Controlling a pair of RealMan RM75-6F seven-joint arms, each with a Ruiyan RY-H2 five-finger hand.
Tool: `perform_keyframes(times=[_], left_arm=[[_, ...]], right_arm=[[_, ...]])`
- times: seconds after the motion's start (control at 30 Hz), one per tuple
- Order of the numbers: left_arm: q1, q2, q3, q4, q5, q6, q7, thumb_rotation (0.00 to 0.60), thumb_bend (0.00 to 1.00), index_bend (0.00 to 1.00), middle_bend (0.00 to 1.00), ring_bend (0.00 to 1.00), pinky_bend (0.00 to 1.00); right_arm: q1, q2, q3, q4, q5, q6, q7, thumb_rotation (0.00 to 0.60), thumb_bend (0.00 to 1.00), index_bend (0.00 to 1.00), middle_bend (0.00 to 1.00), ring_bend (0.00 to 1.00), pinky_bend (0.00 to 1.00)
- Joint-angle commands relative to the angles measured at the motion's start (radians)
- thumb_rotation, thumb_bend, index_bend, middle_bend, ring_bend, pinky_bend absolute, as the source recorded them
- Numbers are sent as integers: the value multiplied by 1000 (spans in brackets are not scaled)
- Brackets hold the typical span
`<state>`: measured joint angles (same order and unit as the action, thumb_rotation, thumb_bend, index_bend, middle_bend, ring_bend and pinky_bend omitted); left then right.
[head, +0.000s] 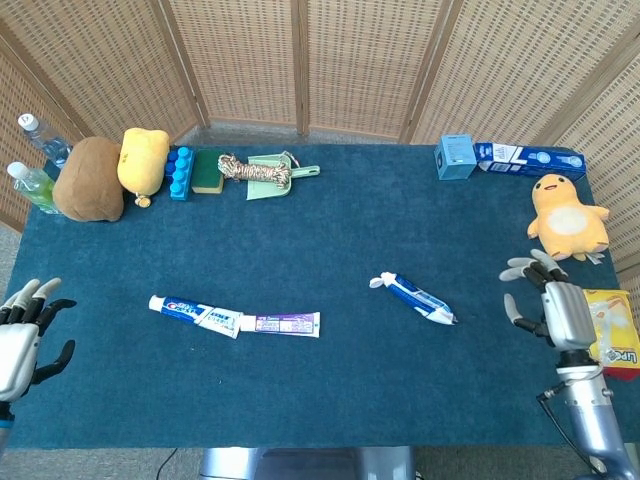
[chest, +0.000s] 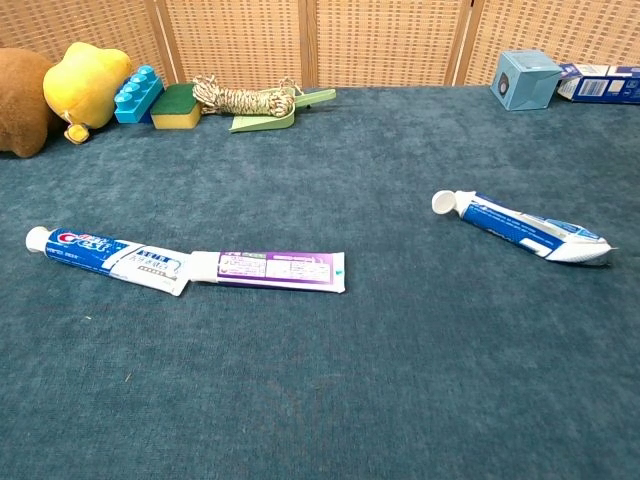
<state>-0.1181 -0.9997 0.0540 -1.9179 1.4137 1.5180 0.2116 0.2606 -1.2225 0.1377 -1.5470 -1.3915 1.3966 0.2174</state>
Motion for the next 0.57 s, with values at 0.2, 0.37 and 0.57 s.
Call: perform_keyframes(times=[0.2, 0.37, 0.57], left_arm=[[67, -16, 25, -3, 49, 63, 29, 600, 353, 260, 129, 10, 84], [82, -10, 24, -12, 60, 68, 29, 600, 354, 255, 130, 11, 84], [85, -5, 14, -22, 56, 53, 35, 600, 354, 243, 132, 18, 84]], right_arm=[[-83, 17, -41, -94, -34, 111, -234, 600, 447, 420, 321, 129, 232], [-89, 28, -45, -109, -41, 100, -221, 600, 444, 419, 321, 129, 232], [-92, 27, -41, -112, -42, 93, -230, 600, 438, 422, 321, 129, 232]])
